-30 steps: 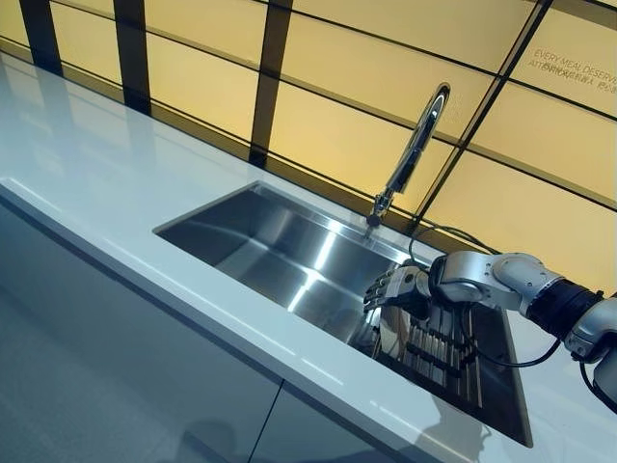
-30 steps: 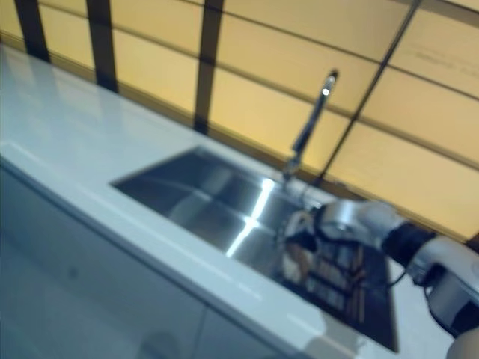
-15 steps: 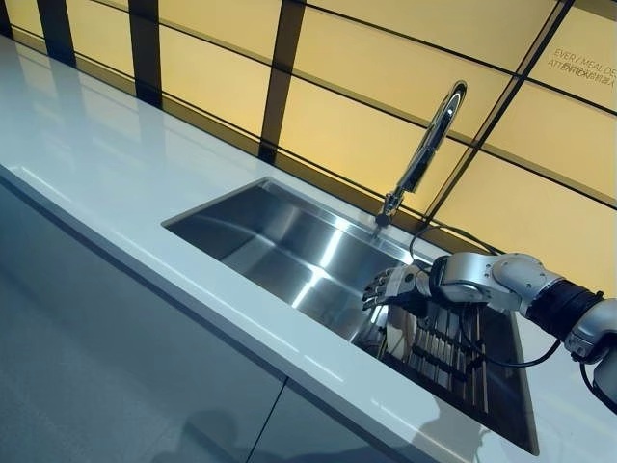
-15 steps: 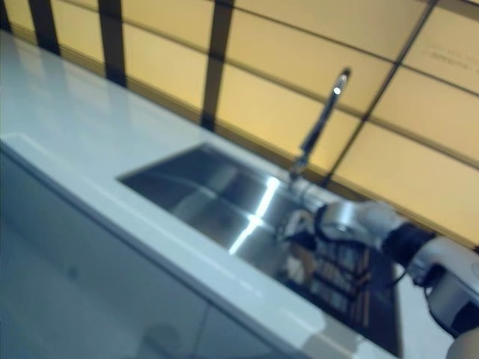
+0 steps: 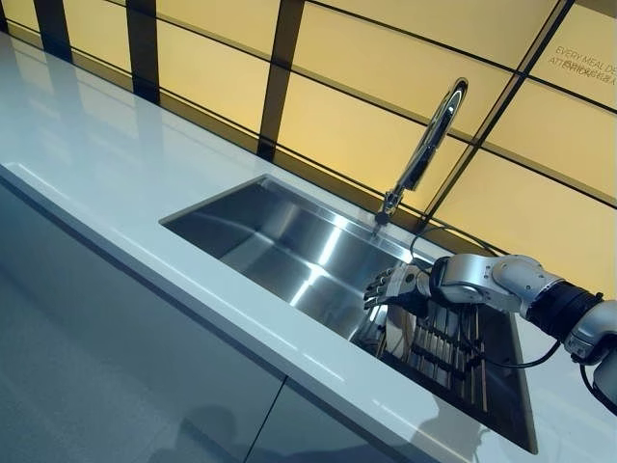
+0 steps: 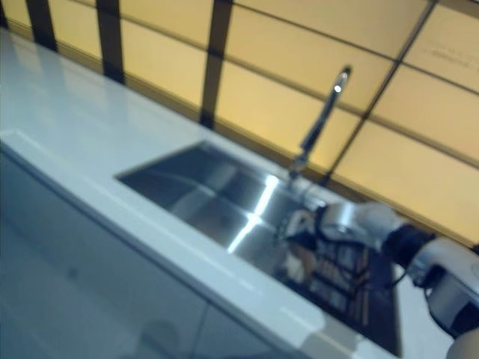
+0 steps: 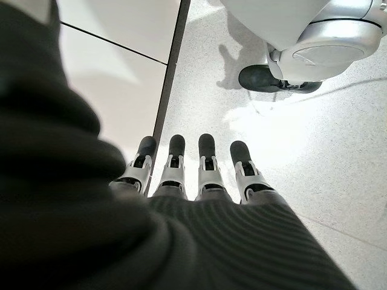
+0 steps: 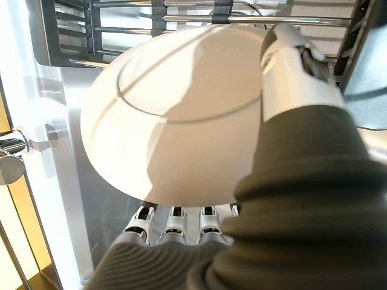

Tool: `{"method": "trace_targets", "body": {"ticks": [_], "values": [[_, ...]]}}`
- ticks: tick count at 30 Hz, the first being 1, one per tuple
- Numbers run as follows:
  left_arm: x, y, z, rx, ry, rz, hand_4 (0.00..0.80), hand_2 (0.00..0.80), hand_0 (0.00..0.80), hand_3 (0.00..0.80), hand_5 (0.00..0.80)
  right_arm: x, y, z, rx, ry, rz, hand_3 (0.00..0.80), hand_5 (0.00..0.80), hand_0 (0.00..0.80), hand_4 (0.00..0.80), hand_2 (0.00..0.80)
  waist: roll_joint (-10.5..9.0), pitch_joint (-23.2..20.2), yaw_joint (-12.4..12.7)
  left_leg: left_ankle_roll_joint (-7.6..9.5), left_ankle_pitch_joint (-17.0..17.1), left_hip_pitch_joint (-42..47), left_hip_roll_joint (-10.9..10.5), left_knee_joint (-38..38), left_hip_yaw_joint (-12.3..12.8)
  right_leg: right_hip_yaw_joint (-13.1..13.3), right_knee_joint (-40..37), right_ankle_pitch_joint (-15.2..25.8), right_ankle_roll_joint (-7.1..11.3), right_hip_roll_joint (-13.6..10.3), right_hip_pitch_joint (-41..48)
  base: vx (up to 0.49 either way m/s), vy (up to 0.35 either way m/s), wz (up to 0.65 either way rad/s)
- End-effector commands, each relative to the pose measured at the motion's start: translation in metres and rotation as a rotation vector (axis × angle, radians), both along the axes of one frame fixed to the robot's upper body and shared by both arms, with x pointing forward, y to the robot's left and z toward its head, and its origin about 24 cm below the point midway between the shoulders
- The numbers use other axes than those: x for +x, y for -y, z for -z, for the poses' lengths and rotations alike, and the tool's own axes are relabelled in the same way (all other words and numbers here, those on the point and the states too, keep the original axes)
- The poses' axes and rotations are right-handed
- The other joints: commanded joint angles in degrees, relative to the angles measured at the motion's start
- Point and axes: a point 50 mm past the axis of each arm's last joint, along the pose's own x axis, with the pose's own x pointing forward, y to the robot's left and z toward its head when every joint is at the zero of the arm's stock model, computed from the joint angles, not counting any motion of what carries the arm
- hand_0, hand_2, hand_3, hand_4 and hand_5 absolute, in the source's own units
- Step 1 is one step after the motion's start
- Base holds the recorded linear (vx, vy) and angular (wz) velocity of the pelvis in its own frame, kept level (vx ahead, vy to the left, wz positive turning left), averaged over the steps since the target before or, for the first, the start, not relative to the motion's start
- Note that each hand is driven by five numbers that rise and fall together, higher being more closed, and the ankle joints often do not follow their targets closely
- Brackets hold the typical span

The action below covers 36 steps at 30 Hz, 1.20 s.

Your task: Take plates into dishwasher

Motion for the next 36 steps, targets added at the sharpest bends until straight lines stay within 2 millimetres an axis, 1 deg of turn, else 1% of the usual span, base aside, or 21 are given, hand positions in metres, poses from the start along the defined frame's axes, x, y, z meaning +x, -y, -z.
{"method": "trace_targets", "body": {"ticks": [1, 7, 20, 21, 25, 26, 27, 31, 34, 36], "values": [[0.0207, -0.0040, -0.0095, 0.018, 0.074, 0.014, 0.000, 0.000, 0.000, 0.000, 0.000, 0.0081, 0.0162, -0.0236, 0.013, 0.077, 0.094, 0.000, 0.000, 0.000, 0.000, 0.000, 0.45, 0.46, 1.49, -0.27, 6.03, -4.37, 3.01, -4.51, -0.11, -2.77, 0.14, -5.49, 4.70, -0.88, 6.54, 0.000, 0.000, 0.00], [0.0202, -0.0050, -0.0100, 0.021, 0.074, 0.012, 0.000, 0.000, 0.000, 0.000, 0.000, 0.0079, 0.0200, -0.0220, 0.011, 0.072, 0.103, 0.000, 0.000, 0.000, 0.000, 0.000, 0.30, 0.38, 1.53, -0.32, 6.01, -4.37, 3.04, -4.51, -0.05, -2.69, 0.14, -5.47, 4.78, -0.87, 6.53, 0.000, 0.000, 0.00], [0.0212, -0.0070, -0.0111, 0.024, 0.081, 0.007, 0.000, 0.000, 0.000, 0.000, 0.000, 0.0083, 0.0217, -0.0199, 0.014, 0.069, 0.111, 0.000, 0.000, 0.000, 0.000, 0.000, 0.19, 0.71, 1.52, -0.25, 6.05, -4.55, 3.09, -4.51, 0.03, -2.74, 0.14, -5.33, 4.80, -0.81, 6.32, 0.000, 0.000, 0.00], [0.0218, -0.0067, -0.0112, 0.023, 0.082, 0.007, 0.000, 0.000, 0.000, 0.000, 0.000, 0.0083, 0.0214, -0.0200, 0.015, 0.071, 0.109, 0.082, 0.082, 0.082, 0.082, 0.082, 0.19, 0.77, 1.49, -0.24, 6.04, -4.53, 3.13, -4.51, 0.06, -2.71, 0.14, -5.33, 4.80, -0.82, 6.32, 0.000, 0.000, 0.00], [0.0224, -0.0063, -0.0112, 0.023, 0.084, 0.005, 0.000, 0.000, 0.000, 0.000, 0.000, 0.0085, 0.0209, -0.0215, 0.017, 0.076, 0.107, 0.097, 0.097, 0.097, 0.097, 0.097, 0.18, 0.72, 1.41, -0.21, 6.03, -4.66, 3.03, -4.51, 0.02, -2.67, 0.14, -5.32, 4.81, -0.82, 6.20, 0.000, 0.000, 0.00], [0.0224, -0.0062, -0.0112, 0.023, 0.084, 0.005, 0.000, 0.000, 0.000, 0.000, 0.000, 0.0084, 0.0210, -0.0220, 0.019, 0.077, 0.107, 0.157, 0.157, 0.157, 0.157, 0.157, 0.19, 0.71, 1.41, -0.20, 6.03, -4.70, 3.02, -4.51, 0.01, -2.66, 0.14, -5.33, 4.82, -0.83, 6.20, 0.000, 0.000, 0.00], [0.0223, -0.0061, -0.0112, 0.023, 0.084, 0.005, 0.000, 0.000, 0.000, 0.000, 0.000, 0.0083, 0.0209, -0.0220, 0.019, 0.077, 0.107, 0.176, 0.176, 0.176, 0.176, 0.176, 0.18, 0.71, 1.40, -0.20, 6.04, -4.71, 3.02, -4.51, 0.02, -2.65, 0.14, -5.34, 4.81, -0.83, 6.20, 0.000, 0.000, 0.00], [0.0219, -0.0062, -0.0111, 0.024, 0.087, 0.004, 0.000, 0.000, 0.000, 0.000, 0.000, 0.0080, 0.0210, -0.0215, 0.021, 0.078, 0.106, 0.191, 0.191, 0.191, 0.191, 0.191, 0.19, 0.86, 1.34, -0.18, 5.99, -4.70, 3.03, -4.51, 0.09, -2.73, 0.14, -5.28, 4.81, -0.89, 6.15, 0.000, 0.000, 0.00], [0.0222, -0.0068, -0.0114, 0.025, 0.087, 0.007, 0.000, 0.000, 0.000, 0.000, 0.000, 0.0081, 0.0215, -0.0219, 0.019, 0.080, 0.106, 0.238, 0.238, 0.238, 0.238, 0.238, 0.17, 0.89, 1.37, -0.14, 6.01, -4.75, 2.98, -4.51, 0.04, -2.70, 0.14, -5.24, 4.85, -0.89, 6.13, 0.000, 0.000, 0.00], [0.0224, -0.0070, -0.0116, 0.024, 0.087, 0.006, 0.000, 0.000, 0.000, 0.000, 0.000, 0.0077, 0.0226, -0.0208, 0.022, 0.080, 0.104, 0.242, 0.242, 0.242, 0.242, 0.242, 0.22, 0.83, 1.31, -0.14, 5.97, -4.74, 3.00, -4.51, 0.04, -2.70, 0.14, -5.29, 4.87, -0.92, 6.15, 0.000, 0.000, 0.00]]}}
